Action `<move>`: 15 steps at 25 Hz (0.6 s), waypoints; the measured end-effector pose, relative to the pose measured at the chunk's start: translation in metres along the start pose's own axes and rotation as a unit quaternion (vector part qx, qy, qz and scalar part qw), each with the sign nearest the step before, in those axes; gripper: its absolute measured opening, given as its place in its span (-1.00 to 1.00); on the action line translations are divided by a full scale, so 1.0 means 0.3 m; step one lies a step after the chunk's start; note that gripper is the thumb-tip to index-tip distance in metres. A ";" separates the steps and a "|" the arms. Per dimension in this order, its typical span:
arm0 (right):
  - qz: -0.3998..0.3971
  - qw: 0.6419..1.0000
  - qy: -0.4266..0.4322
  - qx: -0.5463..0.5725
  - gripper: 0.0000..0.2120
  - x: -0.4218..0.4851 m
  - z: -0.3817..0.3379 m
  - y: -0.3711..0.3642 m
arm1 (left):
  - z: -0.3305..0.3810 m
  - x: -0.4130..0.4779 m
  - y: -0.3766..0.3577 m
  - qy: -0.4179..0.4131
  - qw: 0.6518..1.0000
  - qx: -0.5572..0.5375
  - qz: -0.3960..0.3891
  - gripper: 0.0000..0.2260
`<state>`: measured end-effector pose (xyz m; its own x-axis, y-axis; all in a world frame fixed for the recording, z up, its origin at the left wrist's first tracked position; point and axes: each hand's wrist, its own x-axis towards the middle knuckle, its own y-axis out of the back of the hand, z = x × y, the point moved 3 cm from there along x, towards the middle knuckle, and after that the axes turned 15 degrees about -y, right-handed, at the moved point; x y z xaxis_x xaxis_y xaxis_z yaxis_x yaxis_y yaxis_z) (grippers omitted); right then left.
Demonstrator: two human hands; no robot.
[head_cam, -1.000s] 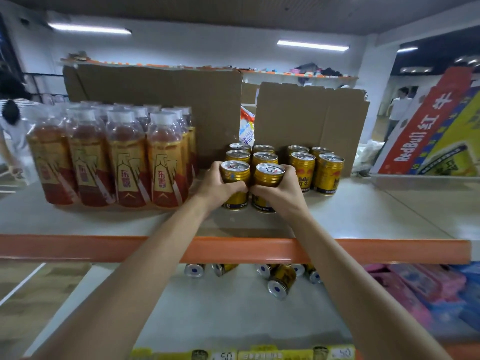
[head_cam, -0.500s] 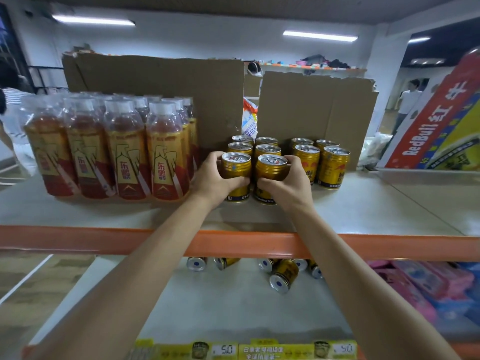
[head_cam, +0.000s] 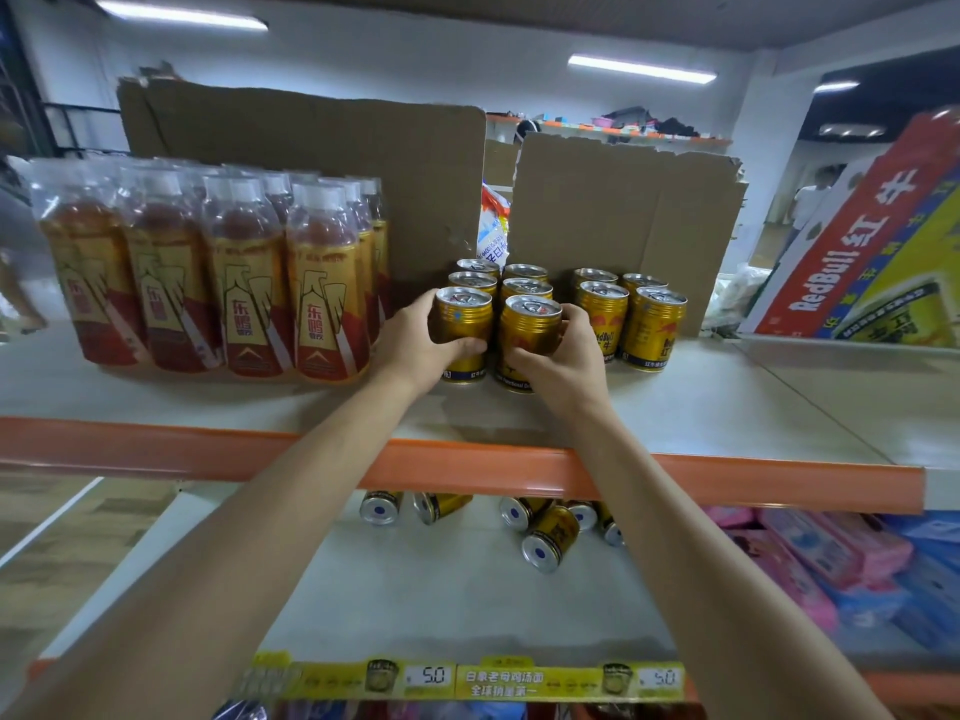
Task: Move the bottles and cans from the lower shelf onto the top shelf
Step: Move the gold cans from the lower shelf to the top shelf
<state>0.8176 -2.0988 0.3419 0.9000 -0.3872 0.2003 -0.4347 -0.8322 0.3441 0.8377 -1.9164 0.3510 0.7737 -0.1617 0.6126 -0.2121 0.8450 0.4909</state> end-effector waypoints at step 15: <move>0.040 0.953 0.281 -0.111 -0.47 -0.302 -0.107 0.002 | 0.194 -0.260 0.178 0.021 0.998 -0.020 -0.058 -0.41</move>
<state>0.7348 -2.0517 0.3533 0.7307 -0.1213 0.6718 -0.5540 -0.6805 0.4796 0.7313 -1.8883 0.3657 0.8164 -0.2386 0.5259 -0.0962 0.8417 0.5313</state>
